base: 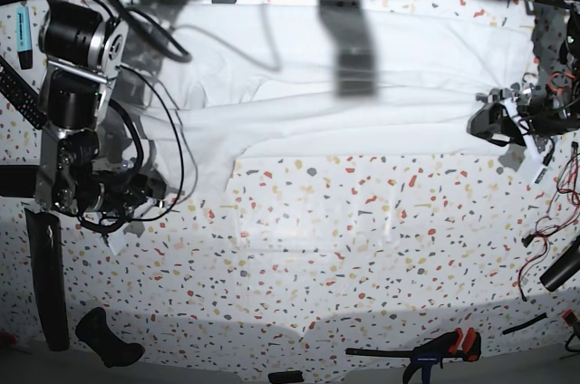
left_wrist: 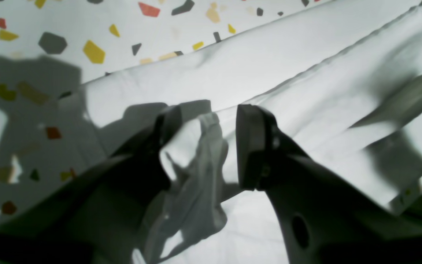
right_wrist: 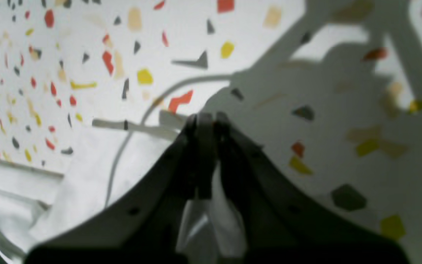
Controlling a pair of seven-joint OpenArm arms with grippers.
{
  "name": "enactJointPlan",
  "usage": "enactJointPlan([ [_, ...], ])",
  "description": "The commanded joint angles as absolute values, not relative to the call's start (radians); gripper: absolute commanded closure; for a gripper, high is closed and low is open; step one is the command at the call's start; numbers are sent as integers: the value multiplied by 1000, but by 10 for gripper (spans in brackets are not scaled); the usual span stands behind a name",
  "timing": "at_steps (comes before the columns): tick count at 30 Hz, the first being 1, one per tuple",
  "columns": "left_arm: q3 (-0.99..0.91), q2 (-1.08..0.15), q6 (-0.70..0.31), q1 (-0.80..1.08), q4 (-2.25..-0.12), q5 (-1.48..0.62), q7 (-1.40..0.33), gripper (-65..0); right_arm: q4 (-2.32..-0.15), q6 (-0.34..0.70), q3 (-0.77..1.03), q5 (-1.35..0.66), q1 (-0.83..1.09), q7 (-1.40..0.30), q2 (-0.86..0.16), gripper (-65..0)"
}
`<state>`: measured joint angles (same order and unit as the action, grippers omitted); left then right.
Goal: Fold the T-shirt properly
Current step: 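Move the right gripper to the folded shirt's corner and grasp it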
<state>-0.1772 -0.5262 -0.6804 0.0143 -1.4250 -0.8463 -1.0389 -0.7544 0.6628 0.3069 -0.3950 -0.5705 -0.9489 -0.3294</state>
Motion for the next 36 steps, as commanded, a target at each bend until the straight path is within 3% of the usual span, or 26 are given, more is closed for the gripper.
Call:
enactJointPlan([
  [1, -188, -546, -681, 0, -1440, -865, -1024, -241, -776, 685, 307, -401, -598, -960, -347, 0],
  [8, -188, -546, -681, 0, -1440, -865, -1024, -241, -915, 698, 307, -548, -592, -1083, -348, 0],
  [15, -188, -546, -681, 0, -1440, -865, -1024, -241, -1201, 698, 307, -640, -505, -1123, -347, 0],
  [29, -188, -547, -681, 0, -1440, -865, -1024, -241, -1992, 698, 309, -710, 107, -1127, -366, 0],
  [36, -188, -547, -681, 0, -1440, -865, -1024, -241, -2203, 698, 336, -707, 368, -1129, -366, 0],
])
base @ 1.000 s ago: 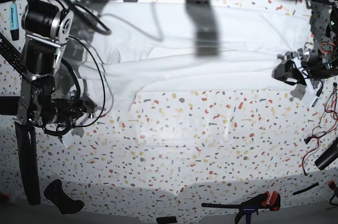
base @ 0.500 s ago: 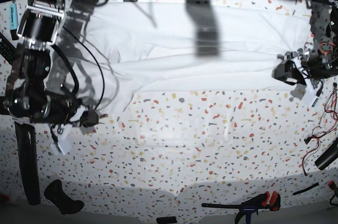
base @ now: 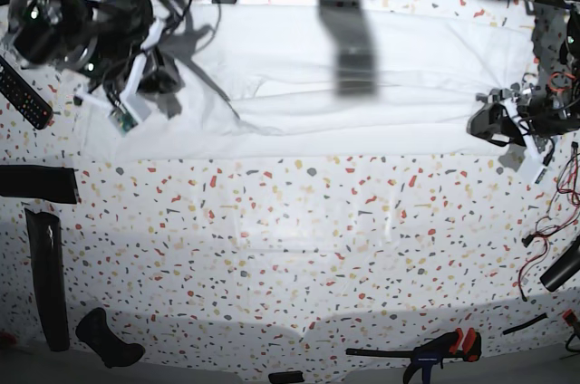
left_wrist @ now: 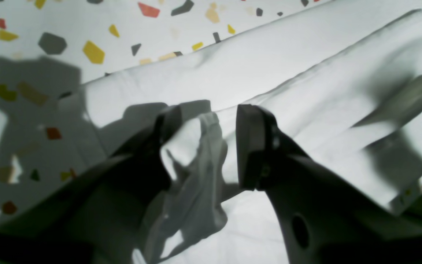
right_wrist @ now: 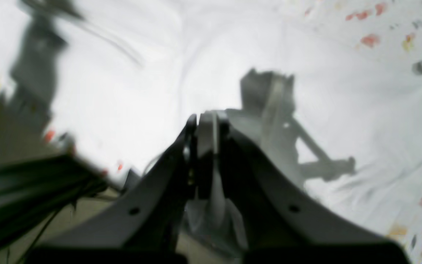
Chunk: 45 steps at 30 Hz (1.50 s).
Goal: Fold the T-shirt properly
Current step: 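Move the right gripper to the folded shirt's corner and grasp it, then pull the grasped corners apart with both grippers to straighten the fold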
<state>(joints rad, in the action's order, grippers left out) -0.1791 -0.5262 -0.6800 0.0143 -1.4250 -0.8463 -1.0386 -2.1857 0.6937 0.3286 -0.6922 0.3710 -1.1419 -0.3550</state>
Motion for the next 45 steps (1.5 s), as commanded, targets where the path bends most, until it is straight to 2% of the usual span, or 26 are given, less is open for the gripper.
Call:
enactJointPlan([
  [1, -188, -547, -681, 0, -1440, -865, -1024, -241, -2215, 698, 344, -707, 399, -1131, -366, 0],
  [10, -188, -547, -681, 0, -1440, -865, -1024, -241, -2225, 698, 467, -707, 578, -1139, -366, 0],
  [17, -188, -557, -682, 0, -1440, -865, -1024, -240, -2225, 698, 503, -683, 579, -1138, -365, 0],
  [21, -188, -577, -698, 1, -1440, -885, -1025, -184, -2225, 698, 503, -681, 579, -1137, -365, 0],
  [26, -188, -605, -698, 0, -1440, -1067, -1093, -184, -2225, 698, 503, -681, 579, -1137, -365, 0],
  [35, -188, -604, -698, 2, -1440, -1057, -1113, -179, -2225, 698, 503, -681, 579, -1137, -365, 0],
  [37, -188, -604, -698, 2, -1440, -1069, -1110, -135, -2225, 698, 503, -681, 579, -1137, -365, 0],
  [40, -188, -604, -698, 2, -1440, -1106, -1116, 0, -2225, 698, 503, -681, 579, -1138, -365, 0],
  [45, -188, -606, -698, 2, -1440, -1172, -1208, 0, -2225, 698, 503, -680, 579, -1145, -365, 0],
])
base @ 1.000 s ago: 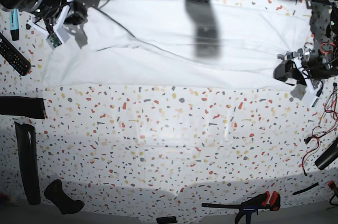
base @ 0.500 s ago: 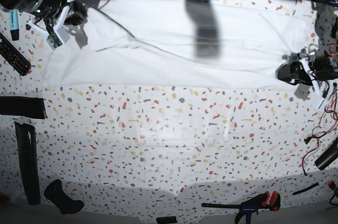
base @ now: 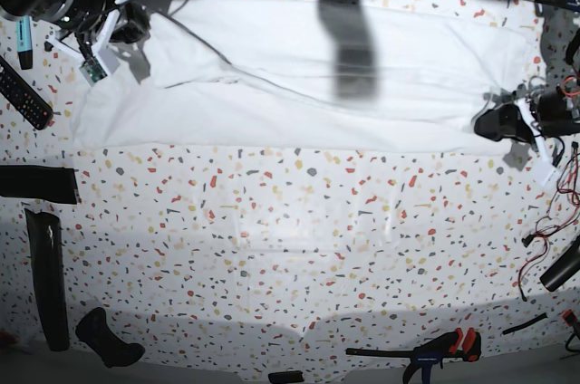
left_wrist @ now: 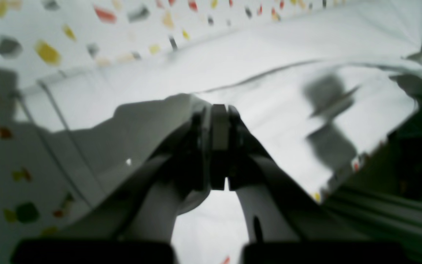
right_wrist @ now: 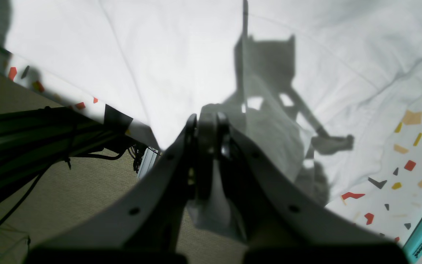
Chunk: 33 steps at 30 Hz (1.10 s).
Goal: Fold the T-shirt properly
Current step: 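Pull the grasped corners apart with both grippers to straighten the fold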
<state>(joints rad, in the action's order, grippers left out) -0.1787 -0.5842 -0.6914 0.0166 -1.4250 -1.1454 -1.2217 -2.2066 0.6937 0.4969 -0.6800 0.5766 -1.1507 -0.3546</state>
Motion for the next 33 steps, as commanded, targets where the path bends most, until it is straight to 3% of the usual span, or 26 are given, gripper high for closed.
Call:
enactJointPlan([
  [1, -188, -609, -698, 3, -1440, -1184, -1232, 0, -2225, 698, 503, -680, 580, -1149, -366, 0],
  [17, -188, -768, -698, 91, -1440, -1426, -1362, 0, -2225, 698, 503, -627, 579, -1149, -366, 0],
  [25, -188, -768, -698, 164, -1440, -1398, -1357, 0, -2212, 698, 503, -624, 579, -1144, -366, 0],
  [33, -188, -768, -698, 170, -1440, -1185, -1199, 0, -2210, 698, 503, -552, 579, -1106, -366, 0],
])
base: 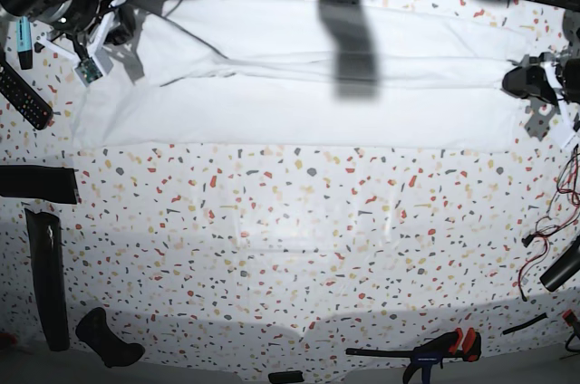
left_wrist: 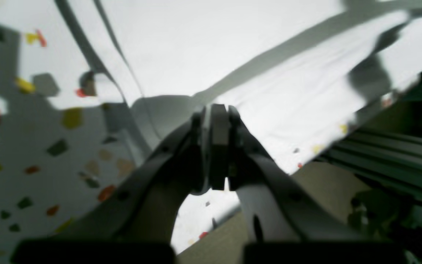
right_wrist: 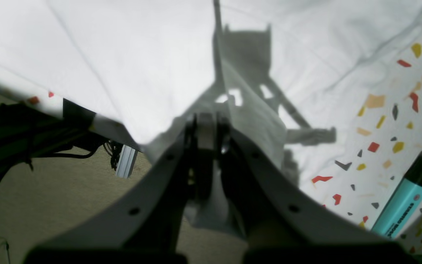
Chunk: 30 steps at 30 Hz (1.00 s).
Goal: Fold the T-shirt properly
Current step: 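Pull the grasped corners apart with both grippers to straighten the fold, then hold the folded shirt's corners with both grippers and smooth it flat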
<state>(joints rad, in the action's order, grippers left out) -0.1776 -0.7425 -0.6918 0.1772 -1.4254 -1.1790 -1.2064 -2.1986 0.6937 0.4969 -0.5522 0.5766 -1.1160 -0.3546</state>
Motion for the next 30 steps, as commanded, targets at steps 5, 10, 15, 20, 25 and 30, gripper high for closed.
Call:
enactJointPlan([
  [5, -188, -766, -698, 191, -1440, -1178, -1181, 0, -2188, 698, 503, -528, 579, -1068, -365, 0],
  [10, -188, -757, -698, 232, -1440, -1178, -1164, 0, -2086, 698, 503, -489, 578, -974, -365, 0],
  [15, -188, -756, -698, 244, -1440, -1178, -1127, 0, -1958, 698, 503, -490, 540, -907, -365, 0],
  [20, -188, -736, -698, 245, -1440, -1178, -1128, 0, -1849, 698, 503, -490, 450, -879, -365, 0],
  [25, -188, -698, -698, 247, -1440, -1177, -1129, 0, -1788, 698, 503, -508, 382, -885, -366, 0],
  [30, -188, -696, -698, 247, -1440, -1177, -1138, -14, -1806, 698, 503, -747, 430, -1068, -372, 0],
])
